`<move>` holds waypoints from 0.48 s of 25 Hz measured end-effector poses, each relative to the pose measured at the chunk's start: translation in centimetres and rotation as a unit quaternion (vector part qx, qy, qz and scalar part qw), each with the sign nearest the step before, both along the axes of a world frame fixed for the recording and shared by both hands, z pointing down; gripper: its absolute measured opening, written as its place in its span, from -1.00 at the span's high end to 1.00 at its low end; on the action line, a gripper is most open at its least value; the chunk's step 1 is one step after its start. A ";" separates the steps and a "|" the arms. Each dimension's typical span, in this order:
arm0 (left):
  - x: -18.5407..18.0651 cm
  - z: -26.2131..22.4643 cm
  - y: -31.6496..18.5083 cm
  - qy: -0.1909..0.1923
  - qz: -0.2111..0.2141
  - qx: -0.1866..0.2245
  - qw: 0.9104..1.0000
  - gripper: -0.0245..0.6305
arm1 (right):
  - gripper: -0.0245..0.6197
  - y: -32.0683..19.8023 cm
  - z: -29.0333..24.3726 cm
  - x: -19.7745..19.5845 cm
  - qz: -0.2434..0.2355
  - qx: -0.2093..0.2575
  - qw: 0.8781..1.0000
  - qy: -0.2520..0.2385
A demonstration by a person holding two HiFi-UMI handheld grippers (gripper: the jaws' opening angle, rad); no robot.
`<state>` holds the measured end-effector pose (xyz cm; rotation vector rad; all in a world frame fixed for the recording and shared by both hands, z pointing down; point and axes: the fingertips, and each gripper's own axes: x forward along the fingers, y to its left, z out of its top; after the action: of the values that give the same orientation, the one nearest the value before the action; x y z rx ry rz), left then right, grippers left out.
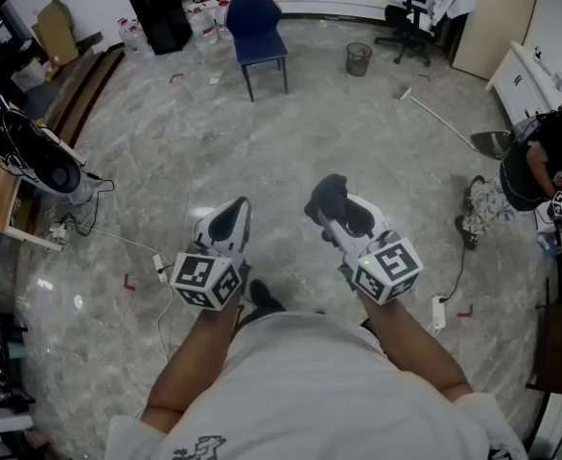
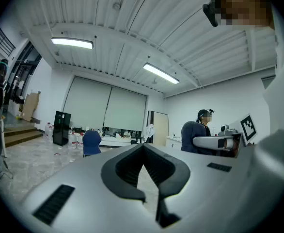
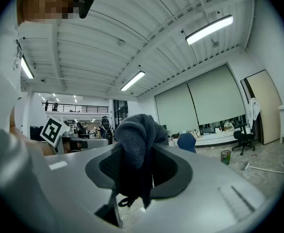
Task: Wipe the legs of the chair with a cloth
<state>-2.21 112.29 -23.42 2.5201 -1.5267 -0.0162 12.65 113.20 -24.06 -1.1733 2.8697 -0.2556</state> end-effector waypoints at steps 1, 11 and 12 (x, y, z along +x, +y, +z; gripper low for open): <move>0.1 0.0 0.0 0.000 0.000 0.000 1.000 0.91 | 0.54 0.0 0.0 0.0 -0.001 0.000 1.000 0.000; 0.4 0.6 -0.9 0.003 0.002 0.000 1.000 0.91 | 0.53 -0.7 0.8 0.3 -0.001 -0.003 1.000 0.002; 0.4 0.6 -1.3 0.003 0.002 0.000 1.000 0.91 | 0.53 -1.0 0.8 0.3 0.000 -0.003 1.000 0.001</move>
<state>-1.86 111.01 -22.84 2.5207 -1.5197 -0.0223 12.95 112.22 -23.29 -1.1740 2.8727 -0.2626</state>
